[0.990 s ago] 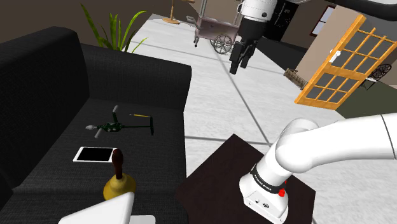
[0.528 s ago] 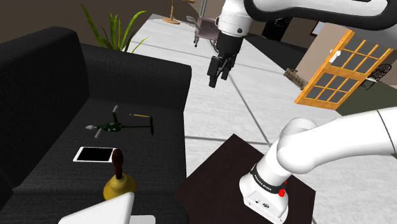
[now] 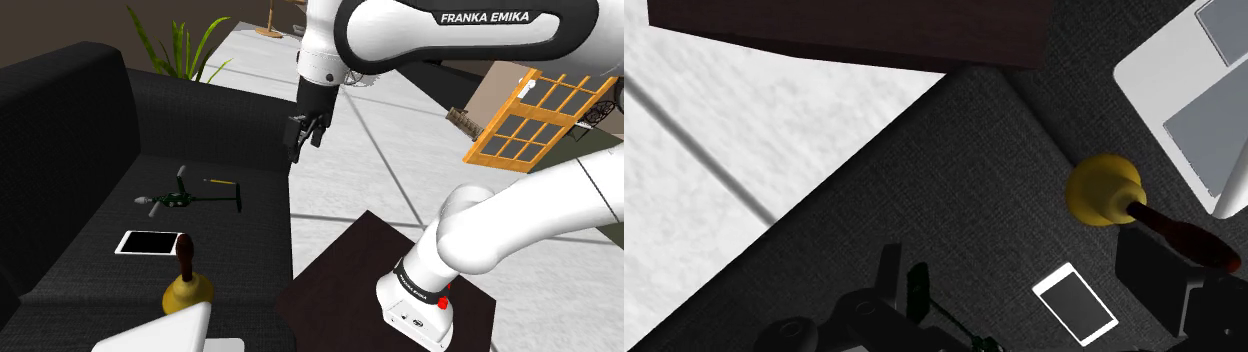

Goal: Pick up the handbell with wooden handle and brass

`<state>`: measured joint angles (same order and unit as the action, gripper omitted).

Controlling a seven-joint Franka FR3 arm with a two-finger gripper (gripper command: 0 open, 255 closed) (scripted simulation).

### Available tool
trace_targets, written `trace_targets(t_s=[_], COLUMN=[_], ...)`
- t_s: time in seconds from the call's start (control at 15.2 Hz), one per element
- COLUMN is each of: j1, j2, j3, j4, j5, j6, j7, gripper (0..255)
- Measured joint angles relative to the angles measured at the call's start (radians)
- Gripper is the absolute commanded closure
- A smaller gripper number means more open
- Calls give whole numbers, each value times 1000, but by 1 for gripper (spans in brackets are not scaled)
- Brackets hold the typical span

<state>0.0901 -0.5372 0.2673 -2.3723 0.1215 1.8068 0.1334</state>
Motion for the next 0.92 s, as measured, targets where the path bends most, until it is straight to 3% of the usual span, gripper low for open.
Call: trace_targets(t_s=[0.53,0.92], j1=[37,58], j2=[214,414], j3=[137,231], j4=[45,126], j5=[9,-54], j6=[193,321], j7=[120,236], gripper=[0,0])
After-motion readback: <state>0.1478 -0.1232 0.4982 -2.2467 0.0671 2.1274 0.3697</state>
